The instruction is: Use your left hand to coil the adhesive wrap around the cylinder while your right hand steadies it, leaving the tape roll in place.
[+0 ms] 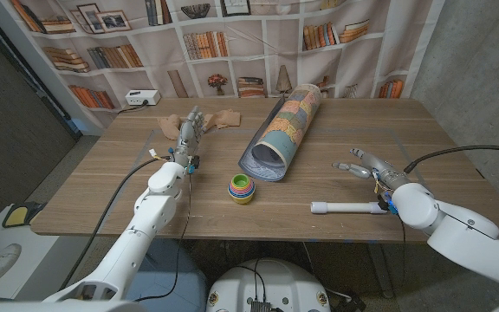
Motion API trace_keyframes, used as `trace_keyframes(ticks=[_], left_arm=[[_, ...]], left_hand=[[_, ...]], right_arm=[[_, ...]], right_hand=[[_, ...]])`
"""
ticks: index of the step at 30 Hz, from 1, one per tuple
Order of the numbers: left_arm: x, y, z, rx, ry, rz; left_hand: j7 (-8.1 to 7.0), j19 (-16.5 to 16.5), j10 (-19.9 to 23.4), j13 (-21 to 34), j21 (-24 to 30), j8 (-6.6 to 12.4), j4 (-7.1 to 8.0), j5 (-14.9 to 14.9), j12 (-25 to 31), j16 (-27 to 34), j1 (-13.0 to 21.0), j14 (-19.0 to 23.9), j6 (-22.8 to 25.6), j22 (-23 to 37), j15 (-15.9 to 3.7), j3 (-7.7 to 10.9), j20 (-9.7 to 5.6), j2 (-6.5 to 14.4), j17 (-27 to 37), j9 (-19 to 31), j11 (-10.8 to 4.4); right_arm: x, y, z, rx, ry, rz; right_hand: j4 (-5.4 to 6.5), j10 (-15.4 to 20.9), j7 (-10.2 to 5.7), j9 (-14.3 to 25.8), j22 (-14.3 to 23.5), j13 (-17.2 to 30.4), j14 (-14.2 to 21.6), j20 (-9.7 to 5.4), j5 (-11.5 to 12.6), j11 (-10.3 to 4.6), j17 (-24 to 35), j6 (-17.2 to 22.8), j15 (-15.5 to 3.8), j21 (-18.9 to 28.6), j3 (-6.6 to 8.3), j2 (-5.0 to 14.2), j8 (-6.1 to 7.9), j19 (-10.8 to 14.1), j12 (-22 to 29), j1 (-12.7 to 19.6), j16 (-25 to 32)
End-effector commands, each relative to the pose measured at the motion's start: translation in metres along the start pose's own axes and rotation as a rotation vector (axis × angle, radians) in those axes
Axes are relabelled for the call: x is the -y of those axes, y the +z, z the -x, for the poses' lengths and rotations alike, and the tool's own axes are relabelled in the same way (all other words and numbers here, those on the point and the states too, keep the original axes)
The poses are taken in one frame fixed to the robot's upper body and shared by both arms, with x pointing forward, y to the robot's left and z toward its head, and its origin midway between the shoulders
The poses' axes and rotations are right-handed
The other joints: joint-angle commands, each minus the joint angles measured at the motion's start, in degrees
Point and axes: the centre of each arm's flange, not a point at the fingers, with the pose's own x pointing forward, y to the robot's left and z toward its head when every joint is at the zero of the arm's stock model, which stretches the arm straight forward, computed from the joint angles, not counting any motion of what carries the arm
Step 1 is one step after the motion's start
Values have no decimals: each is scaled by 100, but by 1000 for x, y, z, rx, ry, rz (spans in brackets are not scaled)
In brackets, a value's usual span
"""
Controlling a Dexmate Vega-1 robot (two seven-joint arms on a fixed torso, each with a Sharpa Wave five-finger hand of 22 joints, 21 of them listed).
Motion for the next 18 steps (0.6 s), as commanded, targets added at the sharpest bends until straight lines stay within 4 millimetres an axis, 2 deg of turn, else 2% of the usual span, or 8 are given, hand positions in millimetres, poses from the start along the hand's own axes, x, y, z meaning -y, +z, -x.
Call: trace_keyframes(ticks=[1, 18], left_arm=[[-3, -1, 1, 1, 3, 4], [-7, 0, 4, -1, 1, 1]], left_hand=[[2, -24, 43, 22, 39, -7, -36, 5, 1, 39, -9, -25, 37, 27, -27, 10, 14, 37, 26, 33, -2], [-1, -20, 54, 22, 41, -8, -39, 5, 5, 40, -12, -21, 37, 27, -33, 12, 21, 39, 26, 33, 3]], right_arm=[[0, 3, 5, -11, 24, 14], [-1, 6, 11, -24, 67, 49]], right_hand=[[2, -20, 23, 23, 11, 8, -16, -20, 23, 27, 20, -15, 7, 8, 8, -21, 10, -36, 19, 55, 1], [-18, -56, 26, 23, 10, 8, -35, -10, 33, -8, 18, -48, 0, 8, 24, 1, -4, -57, 4, 131, -6]])
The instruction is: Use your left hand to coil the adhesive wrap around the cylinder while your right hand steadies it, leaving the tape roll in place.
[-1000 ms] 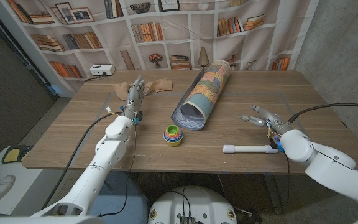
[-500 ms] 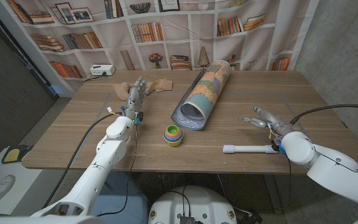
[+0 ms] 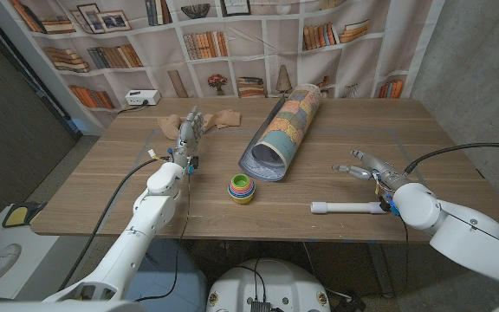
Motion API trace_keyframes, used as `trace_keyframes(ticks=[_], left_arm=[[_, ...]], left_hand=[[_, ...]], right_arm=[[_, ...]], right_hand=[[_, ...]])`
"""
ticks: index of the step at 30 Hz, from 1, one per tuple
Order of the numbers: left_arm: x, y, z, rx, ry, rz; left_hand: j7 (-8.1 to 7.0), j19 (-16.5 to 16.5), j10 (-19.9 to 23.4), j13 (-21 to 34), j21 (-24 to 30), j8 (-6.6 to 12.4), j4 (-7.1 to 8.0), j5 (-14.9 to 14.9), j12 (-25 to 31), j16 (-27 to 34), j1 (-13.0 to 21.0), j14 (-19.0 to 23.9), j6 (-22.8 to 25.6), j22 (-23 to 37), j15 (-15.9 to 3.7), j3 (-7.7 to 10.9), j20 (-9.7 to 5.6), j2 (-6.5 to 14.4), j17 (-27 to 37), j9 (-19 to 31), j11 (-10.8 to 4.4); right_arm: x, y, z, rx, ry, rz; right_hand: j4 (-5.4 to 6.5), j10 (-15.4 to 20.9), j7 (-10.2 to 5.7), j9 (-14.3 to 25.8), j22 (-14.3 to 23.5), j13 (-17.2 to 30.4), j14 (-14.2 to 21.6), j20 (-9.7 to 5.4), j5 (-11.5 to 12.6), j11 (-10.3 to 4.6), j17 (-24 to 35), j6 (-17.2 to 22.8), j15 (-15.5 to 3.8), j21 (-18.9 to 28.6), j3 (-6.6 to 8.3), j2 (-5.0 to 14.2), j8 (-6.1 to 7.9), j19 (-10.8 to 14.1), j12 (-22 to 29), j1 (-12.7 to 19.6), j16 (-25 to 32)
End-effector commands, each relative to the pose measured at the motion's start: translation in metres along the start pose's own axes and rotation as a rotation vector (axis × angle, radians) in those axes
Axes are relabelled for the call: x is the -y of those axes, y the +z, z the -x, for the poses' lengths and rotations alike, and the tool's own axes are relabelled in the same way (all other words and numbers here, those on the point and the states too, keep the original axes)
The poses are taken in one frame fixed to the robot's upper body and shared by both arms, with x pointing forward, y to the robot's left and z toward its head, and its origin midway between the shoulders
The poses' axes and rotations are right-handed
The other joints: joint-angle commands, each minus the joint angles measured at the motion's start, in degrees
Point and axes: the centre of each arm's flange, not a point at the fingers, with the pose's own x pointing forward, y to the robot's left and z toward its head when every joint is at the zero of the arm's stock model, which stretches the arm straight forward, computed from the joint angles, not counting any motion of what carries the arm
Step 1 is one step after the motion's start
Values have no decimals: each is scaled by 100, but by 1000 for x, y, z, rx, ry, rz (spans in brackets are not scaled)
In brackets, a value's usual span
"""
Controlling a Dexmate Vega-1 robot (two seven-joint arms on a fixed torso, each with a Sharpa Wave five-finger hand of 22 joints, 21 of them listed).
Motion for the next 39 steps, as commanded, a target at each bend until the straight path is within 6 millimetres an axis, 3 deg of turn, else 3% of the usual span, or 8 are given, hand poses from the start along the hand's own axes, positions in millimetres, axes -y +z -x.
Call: trace_keyframes(ticks=[1, 34, 39], left_arm=[[-3, 0, 2, -3, 1, 1], [-6, 5, 3, 6, -6, -2], [-7, 5, 3, 6, -6, -3]], left_hand=[[0, -19, 51, 22, 41, -8, -40, 5, 3, 40, -12, -21, 37, 27, -33, 12, 18, 39, 26, 33, 3], [-7, -24, 40, 23, 41, -21, -47, 5, -4, 38, -17, -23, 9, 27, -26, 19, 21, 47, 26, 33, 6], [-2, -24, 47, 23, 41, -20, -48, 5, -1, 37, -17, -25, 11, 27, -27, 19, 23, 47, 26, 33, 1]], right_arm=[[-2, 2, 4, -9, 39, 21], [-3, 5, 11, -12, 121, 63], [-3, 6, 13, -17, 128, 74]], right_hand=[[-20, -36, 13, 23, 10, 8, -33, -11, 35, 12, 18, -38, 1, 8, 27, -5, -6, -15, 3, 87, -9], [-132, -67, 6, 24, 7, 8, -66, 52, 59, 33, 10, -88, 5, 13, 158, 56, -3, -43, -3, 468, -19], [-158, -146, -100, 25, 6, 9, -70, 110, 59, -81, 9, -148, 11, 16, 229, 94, -16, -39, -27, 657, -18]])
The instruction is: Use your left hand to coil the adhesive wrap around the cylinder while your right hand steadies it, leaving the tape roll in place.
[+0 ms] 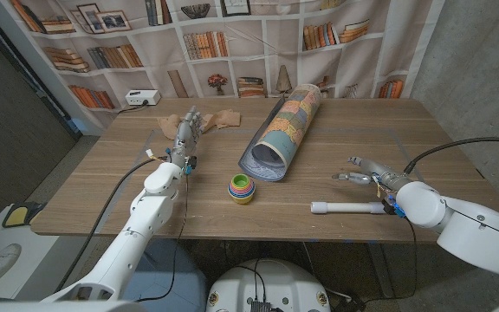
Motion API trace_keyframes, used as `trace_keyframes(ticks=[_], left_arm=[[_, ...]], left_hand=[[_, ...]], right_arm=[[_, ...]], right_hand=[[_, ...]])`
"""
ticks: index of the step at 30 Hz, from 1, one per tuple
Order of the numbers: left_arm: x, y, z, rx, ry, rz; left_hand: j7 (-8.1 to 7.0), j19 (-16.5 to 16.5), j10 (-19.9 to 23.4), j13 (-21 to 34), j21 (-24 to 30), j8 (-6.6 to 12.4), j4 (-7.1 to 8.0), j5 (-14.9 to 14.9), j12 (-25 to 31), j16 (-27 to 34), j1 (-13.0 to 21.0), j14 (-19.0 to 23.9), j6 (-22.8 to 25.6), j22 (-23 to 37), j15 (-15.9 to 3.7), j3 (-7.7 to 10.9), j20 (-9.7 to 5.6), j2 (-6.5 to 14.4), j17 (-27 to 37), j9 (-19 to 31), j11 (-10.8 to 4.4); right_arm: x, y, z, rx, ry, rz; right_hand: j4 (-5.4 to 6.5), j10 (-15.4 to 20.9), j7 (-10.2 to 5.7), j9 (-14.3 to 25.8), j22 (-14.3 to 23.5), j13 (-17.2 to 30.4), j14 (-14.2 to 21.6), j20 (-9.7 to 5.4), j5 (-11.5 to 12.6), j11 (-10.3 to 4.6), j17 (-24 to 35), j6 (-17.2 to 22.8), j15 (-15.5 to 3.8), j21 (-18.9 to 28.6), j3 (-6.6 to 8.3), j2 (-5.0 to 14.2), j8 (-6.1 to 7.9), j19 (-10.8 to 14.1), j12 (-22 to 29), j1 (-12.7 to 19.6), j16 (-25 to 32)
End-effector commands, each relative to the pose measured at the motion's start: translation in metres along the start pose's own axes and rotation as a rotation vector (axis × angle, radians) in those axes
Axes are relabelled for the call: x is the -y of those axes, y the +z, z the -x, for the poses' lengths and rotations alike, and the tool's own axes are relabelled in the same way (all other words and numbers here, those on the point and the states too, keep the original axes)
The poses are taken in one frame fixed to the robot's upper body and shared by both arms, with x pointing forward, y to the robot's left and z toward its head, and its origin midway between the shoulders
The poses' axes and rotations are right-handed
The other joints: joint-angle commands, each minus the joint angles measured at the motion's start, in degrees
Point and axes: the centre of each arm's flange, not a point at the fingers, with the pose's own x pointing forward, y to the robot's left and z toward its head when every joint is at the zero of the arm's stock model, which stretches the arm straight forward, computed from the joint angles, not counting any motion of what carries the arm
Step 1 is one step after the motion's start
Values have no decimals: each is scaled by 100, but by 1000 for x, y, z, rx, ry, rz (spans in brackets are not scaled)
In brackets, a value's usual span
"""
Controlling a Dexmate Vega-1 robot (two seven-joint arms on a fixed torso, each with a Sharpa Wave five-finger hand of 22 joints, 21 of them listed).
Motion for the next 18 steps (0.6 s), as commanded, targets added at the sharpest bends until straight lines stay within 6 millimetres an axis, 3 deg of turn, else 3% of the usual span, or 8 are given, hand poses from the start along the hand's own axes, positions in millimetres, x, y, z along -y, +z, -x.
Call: trace_keyframes(ticks=[1, 12, 18], left_arm=[[-3, 2, 2, 2, 2, -2], [-6, 0, 4, -4, 7, 4], [-6, -1, 4, -5, 6, 5]], left_hand=[[-5, -26, 48, 23, 40, -18, -25, 5, -1, 36, -18, -26, 14, 27, -26, -5, 21, 47, 26, 33, 4], [-4, -27, 44, 23, 40, -20, -28, 5, -3, 37, -16, -25, 6, 27, -28, -1, 21, 50, 25, 33, 2], [-16, -26, 84, 24, 41, -15, -30, 5, 12, 36, -13, -27, 16, 27, -32, 4, 22, 57, 25, 33, 5]], right_arm=[[-2, 2, 5, -5, 28, 15], [-1, 1, 10, -18, 54, 27], [3, 3, 13, -23, 85, 43]], right_hand=[[-14, -76, -59, 25, 19, 9, -70, 47, 58, -24, 8, -84, 7, 16, 93, 24, -17, 20, -33, 172, -18], [-31, -116, -102, 27, 18, 10, -99, 55, 50, 59, 8, -125, 7, 8, 174, 74, -17, -7, -35, 375, -25], [-44, -176, -45, 29, 18, 10, -149, 43, 39, 90, 9, -210, 29, -1, 250, 121, -34, -47, -46, 556, -38]])
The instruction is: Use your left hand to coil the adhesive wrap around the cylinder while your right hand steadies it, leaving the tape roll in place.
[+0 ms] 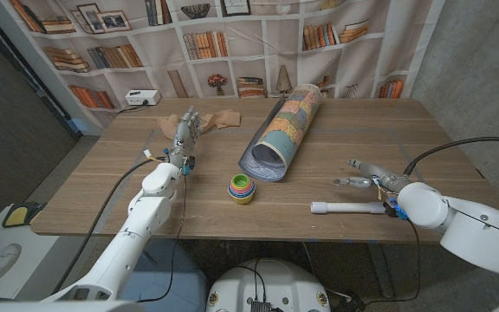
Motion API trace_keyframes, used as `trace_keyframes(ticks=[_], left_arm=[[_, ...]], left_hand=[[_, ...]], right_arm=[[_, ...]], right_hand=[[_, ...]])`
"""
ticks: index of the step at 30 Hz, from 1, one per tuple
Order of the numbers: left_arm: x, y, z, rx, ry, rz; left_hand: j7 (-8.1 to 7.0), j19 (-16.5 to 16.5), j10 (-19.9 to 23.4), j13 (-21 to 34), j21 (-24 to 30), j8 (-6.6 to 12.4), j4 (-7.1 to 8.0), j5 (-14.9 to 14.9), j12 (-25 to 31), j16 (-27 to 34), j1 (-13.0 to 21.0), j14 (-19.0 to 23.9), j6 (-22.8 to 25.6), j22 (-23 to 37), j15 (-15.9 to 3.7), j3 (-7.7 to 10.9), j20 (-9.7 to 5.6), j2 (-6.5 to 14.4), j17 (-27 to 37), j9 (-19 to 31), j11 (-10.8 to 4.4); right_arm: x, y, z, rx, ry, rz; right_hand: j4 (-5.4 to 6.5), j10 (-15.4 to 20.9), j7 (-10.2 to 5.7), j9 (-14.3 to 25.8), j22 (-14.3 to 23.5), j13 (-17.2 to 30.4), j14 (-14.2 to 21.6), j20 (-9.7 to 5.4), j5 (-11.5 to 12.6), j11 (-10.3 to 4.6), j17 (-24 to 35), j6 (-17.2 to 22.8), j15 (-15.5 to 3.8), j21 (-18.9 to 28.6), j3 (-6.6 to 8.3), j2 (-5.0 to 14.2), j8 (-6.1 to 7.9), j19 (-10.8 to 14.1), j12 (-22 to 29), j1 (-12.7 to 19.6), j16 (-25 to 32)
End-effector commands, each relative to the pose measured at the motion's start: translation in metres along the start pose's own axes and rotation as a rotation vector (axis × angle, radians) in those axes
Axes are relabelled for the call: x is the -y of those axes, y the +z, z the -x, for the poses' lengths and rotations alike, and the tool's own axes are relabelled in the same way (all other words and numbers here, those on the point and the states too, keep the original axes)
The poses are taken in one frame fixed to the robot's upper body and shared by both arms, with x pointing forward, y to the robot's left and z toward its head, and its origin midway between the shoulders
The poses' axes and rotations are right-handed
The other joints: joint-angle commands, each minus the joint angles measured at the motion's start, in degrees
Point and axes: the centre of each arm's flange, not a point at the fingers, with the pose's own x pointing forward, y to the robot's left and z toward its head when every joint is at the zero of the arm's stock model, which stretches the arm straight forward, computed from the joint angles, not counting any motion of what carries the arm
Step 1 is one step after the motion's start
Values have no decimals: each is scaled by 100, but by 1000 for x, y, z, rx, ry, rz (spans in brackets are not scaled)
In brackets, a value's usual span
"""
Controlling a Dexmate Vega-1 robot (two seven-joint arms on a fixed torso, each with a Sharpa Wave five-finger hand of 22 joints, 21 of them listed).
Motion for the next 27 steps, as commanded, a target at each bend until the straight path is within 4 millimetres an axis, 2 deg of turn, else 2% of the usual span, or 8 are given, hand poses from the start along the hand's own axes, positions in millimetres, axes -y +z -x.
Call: trace_keyframes(ticks=[1, 27], left_arm=[[-1, -2, 1, -4, 1, 3], [-2, -3, 5, -6, 12, 3]], left_hand=[[-15, -26, 61, 24, 41, -15, -31, 5, 11, 35, -2, -28, 15, 26, -35, 5, 23, 47, 25, 33, -10], [7, -24, 90, 24, 42, 1, -36, 5, 19, 38, 6, -21, 59, 26, -32, 20, 18, 68, 24, 33, -6]], right_arm=[[5, 1, 5, -12, 44, 25], [4, 2, 9, -39, 113, 65]], right_hand=[[-11, -69, 41, 29, 17, 9, -100, -5, 32, 55, 9, -137, 40, -3, 91, 37, -17, -51, -18, 196, -12], [-1, -171, 115, 31, 17, 9, -235, -24, -27, 60, 8, -296, 75, -18, 172, -3, -31, -175, -24, 489, -36]])
